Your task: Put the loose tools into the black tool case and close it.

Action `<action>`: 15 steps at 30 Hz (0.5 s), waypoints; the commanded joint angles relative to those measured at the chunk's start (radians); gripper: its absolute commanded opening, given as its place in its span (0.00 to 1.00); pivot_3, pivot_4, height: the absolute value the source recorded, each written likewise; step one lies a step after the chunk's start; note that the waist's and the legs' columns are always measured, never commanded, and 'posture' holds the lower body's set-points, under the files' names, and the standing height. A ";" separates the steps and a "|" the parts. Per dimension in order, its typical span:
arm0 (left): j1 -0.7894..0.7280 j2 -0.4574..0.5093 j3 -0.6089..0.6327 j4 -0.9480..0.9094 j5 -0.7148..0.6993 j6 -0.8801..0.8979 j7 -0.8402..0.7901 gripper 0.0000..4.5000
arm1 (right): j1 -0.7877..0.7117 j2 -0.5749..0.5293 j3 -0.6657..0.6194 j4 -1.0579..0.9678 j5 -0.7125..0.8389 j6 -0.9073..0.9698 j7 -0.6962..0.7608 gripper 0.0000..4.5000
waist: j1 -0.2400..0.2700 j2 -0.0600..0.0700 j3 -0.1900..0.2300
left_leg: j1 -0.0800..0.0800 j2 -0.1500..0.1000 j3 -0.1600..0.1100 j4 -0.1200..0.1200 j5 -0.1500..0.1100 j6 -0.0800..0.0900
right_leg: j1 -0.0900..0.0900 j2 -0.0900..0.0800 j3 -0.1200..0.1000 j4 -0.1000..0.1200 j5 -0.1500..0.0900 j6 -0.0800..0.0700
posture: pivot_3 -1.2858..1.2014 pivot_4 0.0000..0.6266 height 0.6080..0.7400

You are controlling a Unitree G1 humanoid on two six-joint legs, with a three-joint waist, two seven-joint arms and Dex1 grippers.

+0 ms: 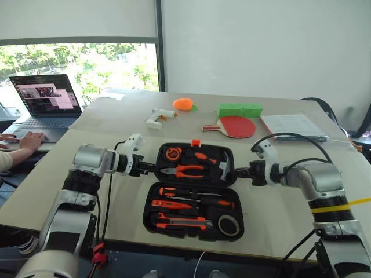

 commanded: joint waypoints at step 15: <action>0.299 -0.100 0.052 -0.333 0.145 -0.877 0.157 0.00 | 0.409 0.066 -0.003 -0.322 -0.318 -0.929 -0.125 0.00 | 0.000 0.000 0.000 | -0.012 -0.006 -0.002 -0.001 0.001 0.000 | -0.009 -0.009 -0.002 0.000 0.004 0.005 | 0.52 0.24 0.97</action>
